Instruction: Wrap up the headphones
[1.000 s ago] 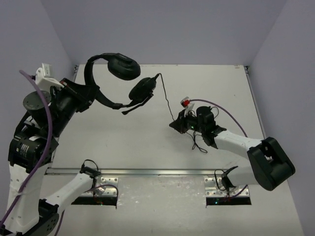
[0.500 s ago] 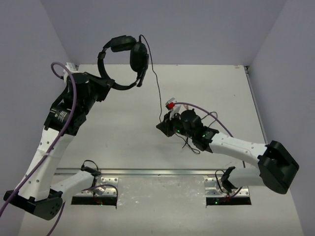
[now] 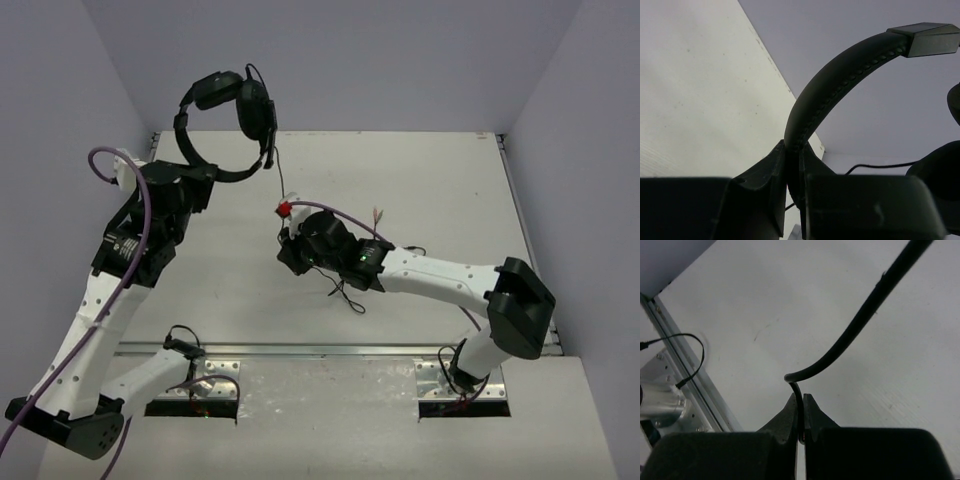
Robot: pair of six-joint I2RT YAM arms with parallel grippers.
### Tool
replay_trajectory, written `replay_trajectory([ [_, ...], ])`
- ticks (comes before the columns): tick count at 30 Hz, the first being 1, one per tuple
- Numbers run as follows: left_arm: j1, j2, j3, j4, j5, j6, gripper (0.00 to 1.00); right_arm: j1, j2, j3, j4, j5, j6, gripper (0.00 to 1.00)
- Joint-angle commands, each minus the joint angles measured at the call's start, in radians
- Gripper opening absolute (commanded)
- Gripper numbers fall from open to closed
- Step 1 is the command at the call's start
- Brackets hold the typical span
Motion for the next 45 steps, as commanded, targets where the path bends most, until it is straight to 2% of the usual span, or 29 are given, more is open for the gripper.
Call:
replay_trajectory([
  [1,0.004,0.018,0.009,0.101,-0.131,-0.025,0.00,0.059,0.046,0.107,-0.122,-0.062,-0.106,0.01],
  [5,0.004,0.074,0.026,0.086,-0.248,0.001,0.00,0.124,0.038,0.131,-0.186,-0.076,-0.212,0.01],
  [8,0.004,0.114,0.007,0.090,-0.315,0.006,0.00,0.158,0.032,0.180,-0.246,-0.157,-0.273,0.01],
  [12,0.002,0.161,-0.034,0.104,-0.403,0.030,0.00,0.178,-0.014,0.202,-0.269,-0.169,-0.302,0.01],
  [17,-0.010,0.172,-0.108,0.142,-0.423,0.024,0.00,0.178,-0.028,0.281,-0.344,-0.249,-0.347,0.01],
  [22,-0.083,0.175,-0.149,0.146,-0.472,0.019,0.00,0.152,-0.015,0.378,-0.421,-0.280,-0.404,0.01],
  [23,-0.102,0.177,-0.154,0.165,-0.480,0.060,0.00,0.132,-0.017,0.419,-0.433,-0.302,-0.413,0.01],
  [29,-0.172,0.277,-0.155,0.124,-0.569,0.124,0.00,0.058,-0.022,0.585,-0.542,-0.415,-0.436,0.01],
  [31,-0.179,0.307,-0.152,0.092,-0.564,0.130,0.00,0.032,-0.021,0.628,-0.585,-0.409,-0.465,0.01],
  [34,-0.180,0.325,-0.183,0.128,-0.523,0.165,0.00,-0.038,-0.064,0.610,-0.616,-0.401,-0.483,0.01],
  [37,-0.180,0.307,-0.243,0.240,-0.460,0.345,0.00,-0.084,-0.158,0.537,-0.604,-0.329,-0.528,0.01],
  [40,-0.180,0.295,-0.296,0.360,-0.319,0.498,0.00,-0.106,-0.230,0.496,-0.599,-0.228,-0.594,0.01],
  [41,-0.182,0.308,-0.300,0.363,-0.249,0.574,0.00,-0.108,-0.241,0.493,-0.600,-0.197,-0.611,0.01],
  [45,-0.185,0.383,-0.281,0.310,-0.089,0.706,0.00,-0.131,-0.262,0.504,-0.613,-0.050,-0.710,0.01],
])
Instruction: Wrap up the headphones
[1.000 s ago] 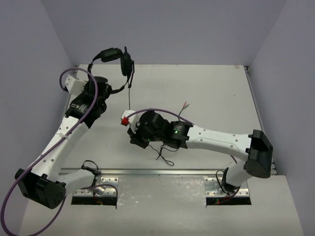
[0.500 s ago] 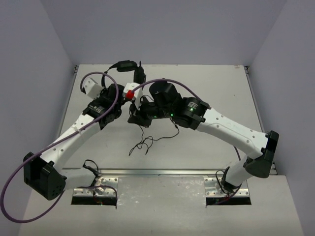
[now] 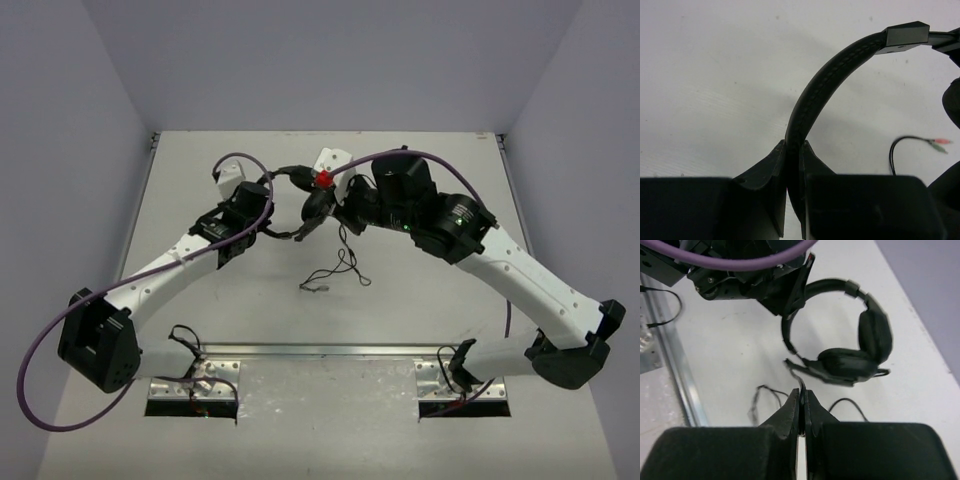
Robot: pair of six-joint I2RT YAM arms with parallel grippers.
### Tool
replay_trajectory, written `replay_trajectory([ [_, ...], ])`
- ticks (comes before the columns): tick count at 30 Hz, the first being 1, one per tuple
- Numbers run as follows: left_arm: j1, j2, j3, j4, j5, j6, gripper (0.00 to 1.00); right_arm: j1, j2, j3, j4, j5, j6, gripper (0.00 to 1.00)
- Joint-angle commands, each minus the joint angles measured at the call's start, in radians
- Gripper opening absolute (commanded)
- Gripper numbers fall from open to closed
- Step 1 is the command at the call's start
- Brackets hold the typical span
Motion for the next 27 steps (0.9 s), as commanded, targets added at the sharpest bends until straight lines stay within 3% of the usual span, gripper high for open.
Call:
replay_trajectory([
  [1,-0.012,0.053,0.031,0.024,0.167,0.238,0.00,-0.028,-0.038,0.033,0.061,0.168,-0.150,0.01],
  [7,-0.112,0.125,0.115,-0.163,0.276,0.340,0.00,-0.100,-0.024,-0.028,0.135,0.318,-0.272,0.01],
  [13,-0.170,0.058,0.137,-0.225,0.358,0.429,0.00,-0.182,0.022,-0.026,0.146,0.285,-0.281,0.01],
  [17,-0.172,0.004,0.137,-0.256,0.392,0.476,0.00,-0.180,0.068,-0.010,0.092,0.151,-0.238,0.01],
  [22,-0.198,-0.006,0.107,-0.253,0.467,0.545,0.00,-0.183,0.108,-0.029,0.137,0.211,-0.229,0.01],
  [27,-0.201,-0.026,0.083,-0.222,0.474,0.550,0.00,-0.183,0.134,-0.013,0.115,0.109,-0.180,0.01],
])
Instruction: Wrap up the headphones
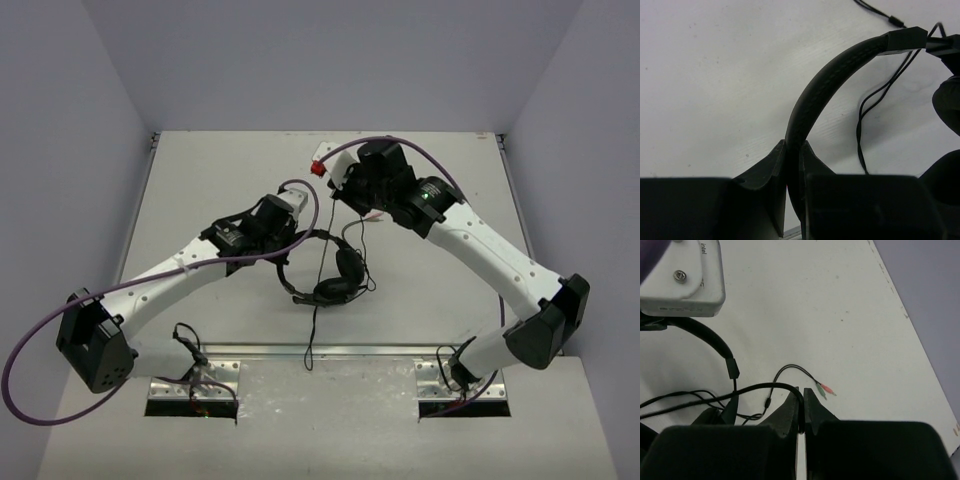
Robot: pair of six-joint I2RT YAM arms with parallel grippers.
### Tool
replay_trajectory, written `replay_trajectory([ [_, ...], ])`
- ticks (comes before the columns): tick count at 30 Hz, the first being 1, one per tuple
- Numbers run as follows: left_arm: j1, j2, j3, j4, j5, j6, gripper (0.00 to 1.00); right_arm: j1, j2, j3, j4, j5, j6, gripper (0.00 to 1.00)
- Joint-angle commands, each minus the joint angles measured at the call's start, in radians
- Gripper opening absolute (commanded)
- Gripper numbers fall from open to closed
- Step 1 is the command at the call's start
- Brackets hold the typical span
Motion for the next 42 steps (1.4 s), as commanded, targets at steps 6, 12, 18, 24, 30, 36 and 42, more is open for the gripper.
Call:
replay_trajectory([
  [6,-0.011,-0.078,0.044,0.011,0.083,0.033,0.00,-0.040,0.050,0.033,0.086,-0.076,0.068,0.01],
  [12,-0.011,-0.237,-0.012,0.048,0.254,0.078,0.00,-0.223,-0.024,-0.085,0.225,-0.207,0.213,0.01],
  [18,-0.011,-0.328,0.004,0.071,0.315,0.063,0.00,-0.237,-0.106,-0.211,0.348,-0.389,0.206,0.01],
  [24,-0.011,-0.389,0.105,0.091,0.330,0.032,0.00,-0.237,-0.179,-0.360,0.543,-0.594,0.328,0.01],
  [30,-0.011,-0.420,0.175,0.100,0.313,0.038,0.00,-0.235,-0.180,-0.406,0.634,-0.665,0.419,0.01],
  [36,-0.011,-0.402,0.241,0.089,0.304,0.036,0.00,-0.235,-0.174,-0.452,0.710,-0.700,0.491,0.16],
  [42,-0.011,-0.388,0.295,0.124,0.284,-0.022,0.00,-0.237,-0.174,-0.529,0.893,-0.762,0.588,0.23],
])
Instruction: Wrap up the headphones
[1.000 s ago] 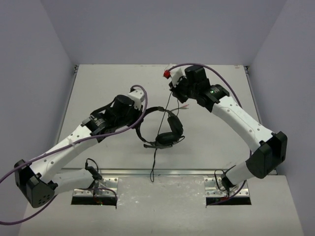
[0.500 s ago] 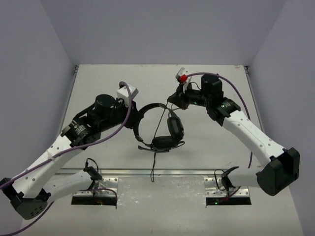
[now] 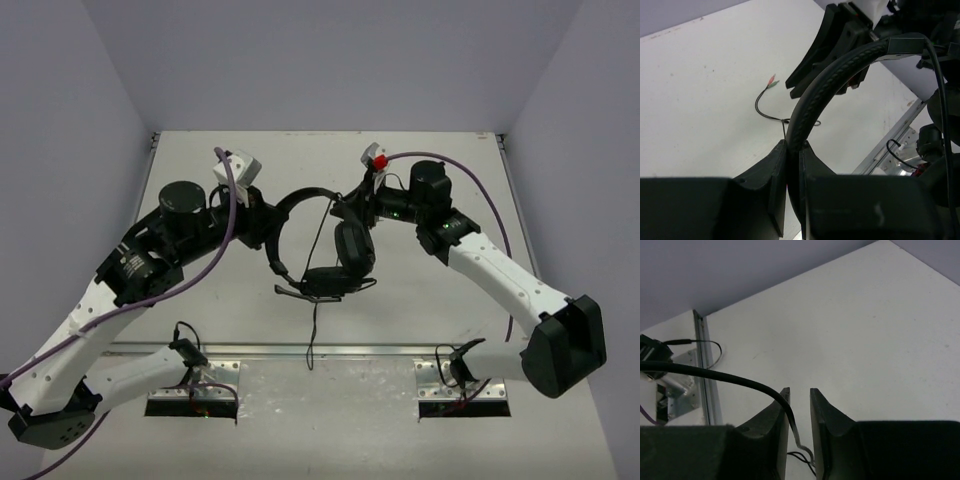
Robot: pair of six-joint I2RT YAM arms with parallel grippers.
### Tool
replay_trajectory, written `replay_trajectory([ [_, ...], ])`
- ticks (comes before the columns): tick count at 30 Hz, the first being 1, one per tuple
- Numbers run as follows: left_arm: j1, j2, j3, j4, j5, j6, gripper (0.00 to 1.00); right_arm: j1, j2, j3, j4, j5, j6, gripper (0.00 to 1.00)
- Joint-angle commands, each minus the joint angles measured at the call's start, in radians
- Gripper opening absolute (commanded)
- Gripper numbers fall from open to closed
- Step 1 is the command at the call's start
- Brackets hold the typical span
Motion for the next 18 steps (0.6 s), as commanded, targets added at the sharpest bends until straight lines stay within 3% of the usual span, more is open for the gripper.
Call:
replay_trajectory([
  [1,-0.009,-0.008,0.082,0.114,-0.003,-0.068,0.00,-0.006,0.003,-0.044,0.228,-0.059,0.105,0.27],
  [3,-0.009,0.004,0.130,0.093,-0.028,-0.081,0.00,-0.006,0.036,-0.061,0.302,-0.068,0.147,0.39],
  [10,-0.009,0.063,0.224,-0.022,-0.087,-0.112,0.00,0.000,0.248,-0.016,0.635,-0.162,0.403,0.53],
  [12,-0.009,0.063,0.232,-0.022,-0.088,-0.129,0.00,0.007,0.344,0.006,0.724,-0.173,0.483,0.55],
  [18,-0.009,0.072,0.266,-0.013,-0.170,-0.218,0.00,0.090,0.516,0.121,0.738,-0.124,0.503,0.55],
])
